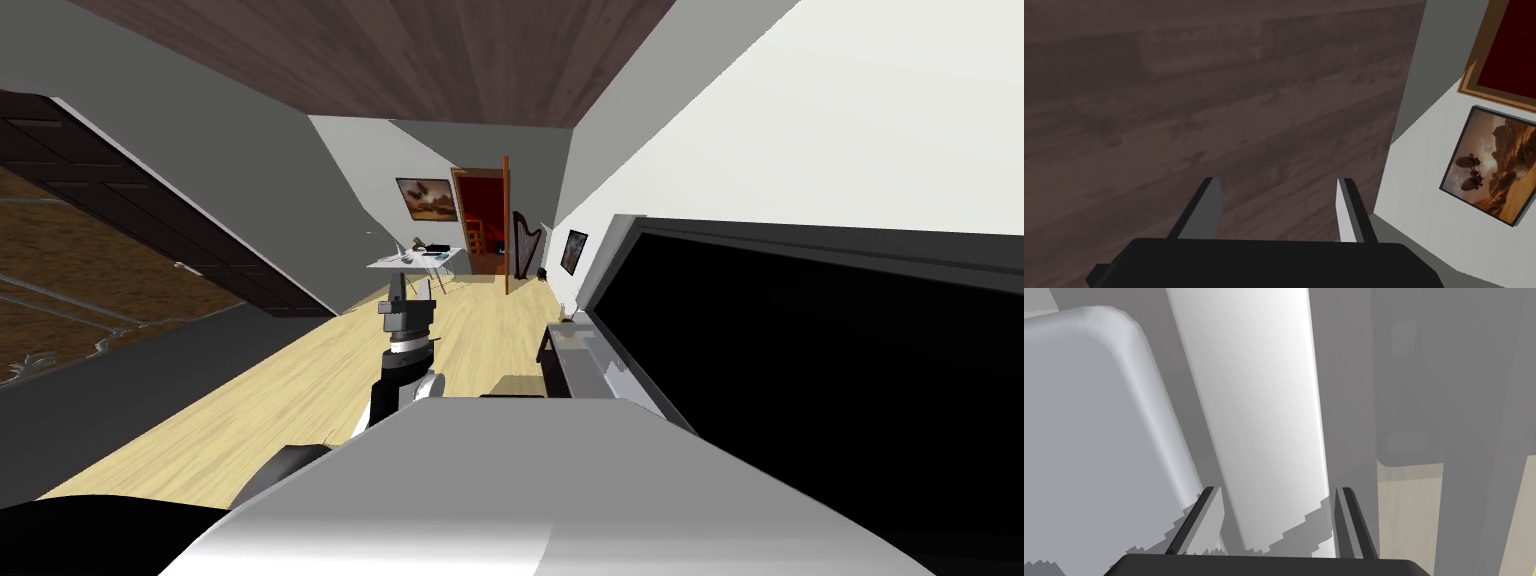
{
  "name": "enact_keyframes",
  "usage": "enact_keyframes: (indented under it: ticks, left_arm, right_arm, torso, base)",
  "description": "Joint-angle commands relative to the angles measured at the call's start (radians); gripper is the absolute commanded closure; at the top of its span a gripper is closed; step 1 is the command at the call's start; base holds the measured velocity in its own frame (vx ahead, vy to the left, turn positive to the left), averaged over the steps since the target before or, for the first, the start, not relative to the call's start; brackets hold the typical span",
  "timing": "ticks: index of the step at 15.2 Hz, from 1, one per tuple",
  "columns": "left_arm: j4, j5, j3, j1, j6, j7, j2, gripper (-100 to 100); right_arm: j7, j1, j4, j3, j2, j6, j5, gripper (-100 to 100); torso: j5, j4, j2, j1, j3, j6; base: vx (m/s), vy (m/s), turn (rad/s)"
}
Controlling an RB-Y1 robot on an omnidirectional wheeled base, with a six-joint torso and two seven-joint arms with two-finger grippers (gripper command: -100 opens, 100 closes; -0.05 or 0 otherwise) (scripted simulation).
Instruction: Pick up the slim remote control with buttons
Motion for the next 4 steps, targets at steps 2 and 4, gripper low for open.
enact_keyframes:
  ticks: [2,4]
  left_arm:
    - [0.0,0.0,0.0,0.0,0.0,0.0,0.0,0]
    - [0.0,0.0,0.0,0.0,0.0,0.0,0.0,0]
  right_arm:
    - [-0.011,-0.007,-0.04,0.013,-0.043,0.0,-0.003,100]
    - [-0.009,-0.004,-0.032,0.009,-0.037,-0.002,-0.002,100]
  torso:
    - [0.0,0.0,0.0,0.001,0.0,0.0]
    - [0.0,0.0,0.0,0.001,0.0,-0.001]
  base:
    - [0.006,0.035,-0.023]
    - [0.004,0.03,-0.014]
